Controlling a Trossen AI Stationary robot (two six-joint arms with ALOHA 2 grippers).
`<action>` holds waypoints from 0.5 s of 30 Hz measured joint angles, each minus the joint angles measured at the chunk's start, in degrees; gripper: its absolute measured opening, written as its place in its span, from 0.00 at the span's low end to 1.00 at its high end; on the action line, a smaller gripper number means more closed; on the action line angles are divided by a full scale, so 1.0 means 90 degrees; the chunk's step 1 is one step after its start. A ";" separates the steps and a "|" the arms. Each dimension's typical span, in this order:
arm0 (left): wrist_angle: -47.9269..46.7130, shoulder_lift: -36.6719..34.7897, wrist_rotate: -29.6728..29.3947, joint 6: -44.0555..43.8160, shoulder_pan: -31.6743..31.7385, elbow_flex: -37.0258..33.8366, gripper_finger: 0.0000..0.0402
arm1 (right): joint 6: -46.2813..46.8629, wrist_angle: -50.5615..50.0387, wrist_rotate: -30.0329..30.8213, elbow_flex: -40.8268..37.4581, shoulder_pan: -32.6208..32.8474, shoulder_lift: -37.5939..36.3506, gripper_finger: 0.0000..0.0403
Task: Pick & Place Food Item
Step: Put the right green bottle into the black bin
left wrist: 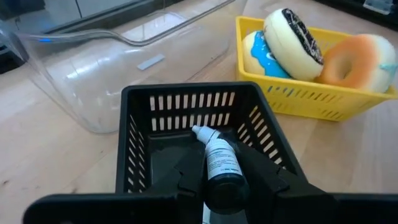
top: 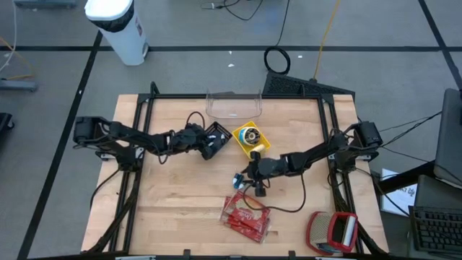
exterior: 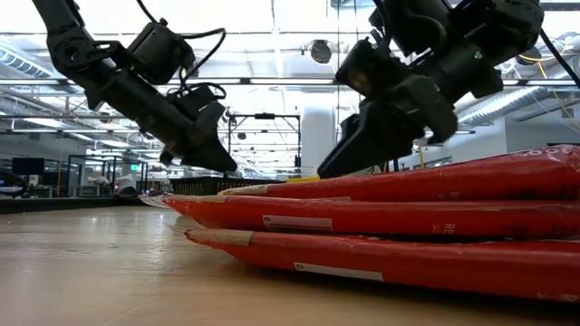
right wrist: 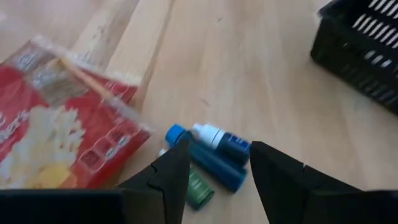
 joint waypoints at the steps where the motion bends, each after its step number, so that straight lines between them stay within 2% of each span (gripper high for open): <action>1: 0.0028 0.0060 0.0000 -0.0003 0.0007 0.0000 0.17 | -0.0002 -0.0063 -0.0094 0.0000 0.0005 0.0000 0.38; 5: 0.0071 0.0264 -0.0003 -0.0076 0.0014 0.0000 0.17 | 0.0036 -0.0070 -0.0464 0.0000 0.0005 0.0000 0.37; 15: 0.0237 0.0450 0.0002 -0.0090 0.0014 0.0002 0.20 | -0.0196 -0.0171 -0.0453 0.0000 0.0059 0.0143 0.35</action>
